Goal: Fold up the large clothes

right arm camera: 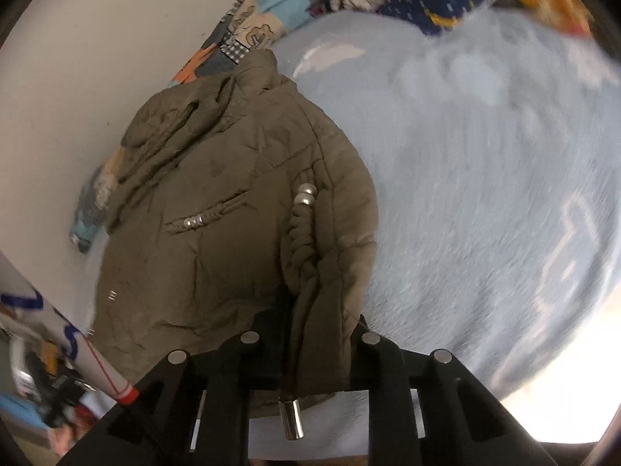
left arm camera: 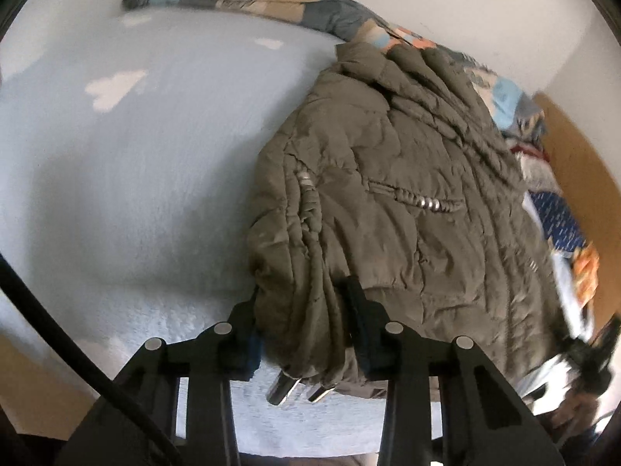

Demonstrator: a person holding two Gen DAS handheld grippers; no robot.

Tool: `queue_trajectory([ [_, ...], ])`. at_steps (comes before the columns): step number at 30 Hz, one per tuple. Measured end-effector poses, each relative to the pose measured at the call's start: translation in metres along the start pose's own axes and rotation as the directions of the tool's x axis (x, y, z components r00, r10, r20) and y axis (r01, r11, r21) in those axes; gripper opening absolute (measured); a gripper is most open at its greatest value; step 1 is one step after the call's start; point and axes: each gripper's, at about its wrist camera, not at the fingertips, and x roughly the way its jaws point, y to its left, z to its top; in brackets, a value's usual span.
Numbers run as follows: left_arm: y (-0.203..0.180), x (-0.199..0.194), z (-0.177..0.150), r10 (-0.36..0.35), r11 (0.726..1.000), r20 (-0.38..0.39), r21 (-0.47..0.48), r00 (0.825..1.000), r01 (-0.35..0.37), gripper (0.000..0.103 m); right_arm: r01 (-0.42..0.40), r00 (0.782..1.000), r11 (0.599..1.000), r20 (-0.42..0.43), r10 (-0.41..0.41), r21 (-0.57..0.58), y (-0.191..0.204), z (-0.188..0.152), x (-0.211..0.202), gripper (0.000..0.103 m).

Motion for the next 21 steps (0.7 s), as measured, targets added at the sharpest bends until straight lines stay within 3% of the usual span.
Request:
queue_trajectory([
  [5, -0.011, -0.014, -0.009, 0.019, 0.997, 0.030, 0.071, 0.999, -0.021, 0.034, 0.073, 0.996, 0.997, 0.056, -0.071, -0.035, 0.002, 0.001, -0.017, 0.016],
  [8, -0.010, -0.017, -0.015, 0.001, 0.997, 0.016, 0.081, 1.000, -0.002, 0.034, 0.167, 0.980, 0.984, 0.119, -0.158, -0.069, 0.002, 0.001, -0.032, 0.014],
  [11, -0.015, -0.012, -0.016, 0.003, 0.995, 0.000, 0.105, 1.000, -0.003, 0.034, 0.208, 0.969, 0.977, 0.143, -0.200, -0.041, -0.003, 0.004, -0.036, 0.014],
  [14, -0.014, -0.011, -0.013, 0.014, 0.993, 0.002, 0.115, 1.000, -0.014, 0.034, 0.190, 0.976, 0.982, 0.109, -0.189, 0.000, -0.010, 0.004, -0.028, 0.014],
  [18, 0.002, -0.006, -0.007, 0.034, 0.999, -0.013, 0.020, 0.999, -0.034, 0.061, 0.035, 0.996, 0.990, 0.082, -0.047, 0.136, -0.030, 0.006, -0.026, 0.020],
  [21, 0.017, -0.005, -0.002, 0.011, 0.998, -0.015, -0.053, 1.000, -0.012, 0.064, -0.015, 0.996, 0.974, 0.086, -0.005, 0.228, -0.043, 0.004, -0.028, 0.028],
])
